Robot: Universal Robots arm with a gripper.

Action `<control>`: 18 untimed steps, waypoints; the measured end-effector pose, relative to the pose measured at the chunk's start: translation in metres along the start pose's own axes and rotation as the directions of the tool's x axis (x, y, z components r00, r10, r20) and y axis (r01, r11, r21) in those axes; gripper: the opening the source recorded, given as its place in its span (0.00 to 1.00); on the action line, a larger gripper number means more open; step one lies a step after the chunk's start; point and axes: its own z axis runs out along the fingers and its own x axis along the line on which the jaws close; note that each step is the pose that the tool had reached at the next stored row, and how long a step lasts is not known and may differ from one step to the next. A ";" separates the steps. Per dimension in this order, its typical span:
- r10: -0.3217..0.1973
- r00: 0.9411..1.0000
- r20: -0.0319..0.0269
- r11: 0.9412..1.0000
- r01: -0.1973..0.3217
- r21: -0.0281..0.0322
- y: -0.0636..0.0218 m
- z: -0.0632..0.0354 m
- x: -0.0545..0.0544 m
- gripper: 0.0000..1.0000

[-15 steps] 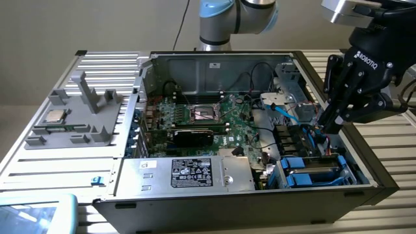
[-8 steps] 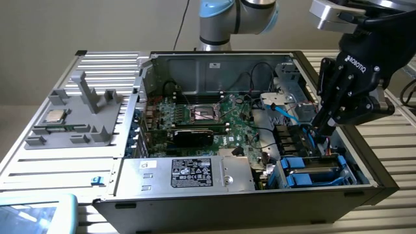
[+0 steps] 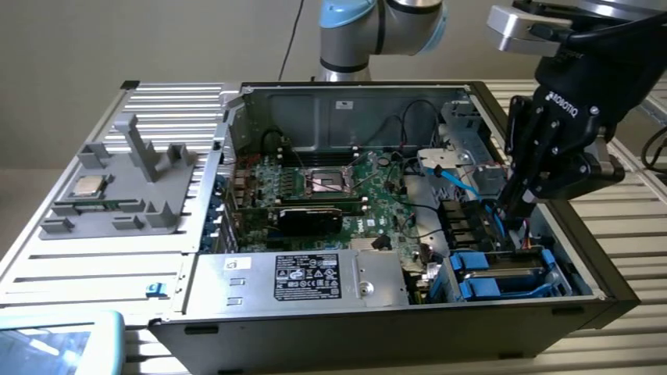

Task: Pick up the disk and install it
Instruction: 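Insert the first disk wire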

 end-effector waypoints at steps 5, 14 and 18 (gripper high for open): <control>0.002 1.000 -0.015 1.000 -0.002 0.002 0.0007 0.0046 -0.003 0.24; 0.002 1.000 -0.020 1.000 -0.002 0.003 0.0015 0.0137 -0.005 0.33; 0.003 1.000 -0.023 1.000 -0.002 0.003 0.0013 0.0160 -0.006 0.33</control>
